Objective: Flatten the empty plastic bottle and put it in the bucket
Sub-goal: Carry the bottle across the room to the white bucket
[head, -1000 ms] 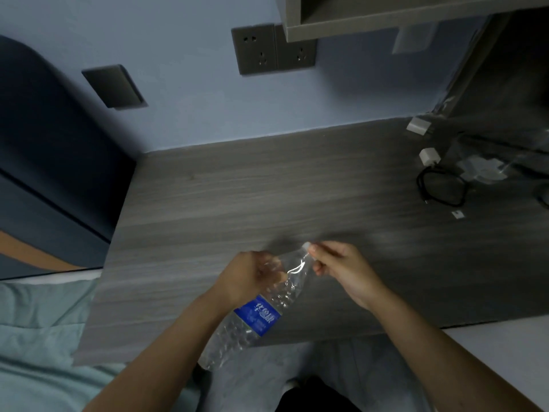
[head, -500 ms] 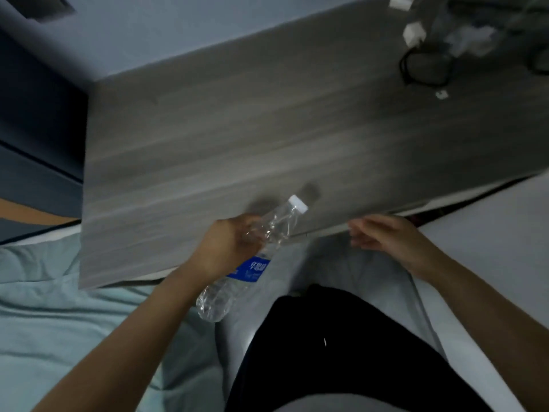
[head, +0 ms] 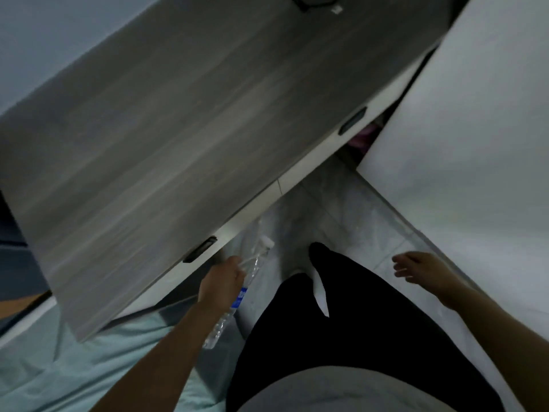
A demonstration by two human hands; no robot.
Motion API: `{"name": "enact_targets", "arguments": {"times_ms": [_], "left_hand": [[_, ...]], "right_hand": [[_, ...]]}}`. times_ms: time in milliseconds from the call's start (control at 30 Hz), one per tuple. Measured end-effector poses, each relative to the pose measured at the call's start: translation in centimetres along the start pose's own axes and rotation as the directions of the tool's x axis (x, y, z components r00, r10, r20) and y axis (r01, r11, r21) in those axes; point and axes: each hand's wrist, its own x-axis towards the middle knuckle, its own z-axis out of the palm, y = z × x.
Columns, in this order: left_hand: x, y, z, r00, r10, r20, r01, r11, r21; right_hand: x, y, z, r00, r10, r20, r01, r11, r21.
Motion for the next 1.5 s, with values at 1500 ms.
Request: {"name": "enact_targets", "arguments": {"times_ms": [1500], "left_hand": [[-18.0, 45.5, 36.2, 0.26, 0.517, 0.816, -0.928, -0.1, 0.359]], "right_hand": [[-28.5, 49.8, 11.7, 0.461, 0.874, 0.155, 0.239, -0.29, 0.927]]}}
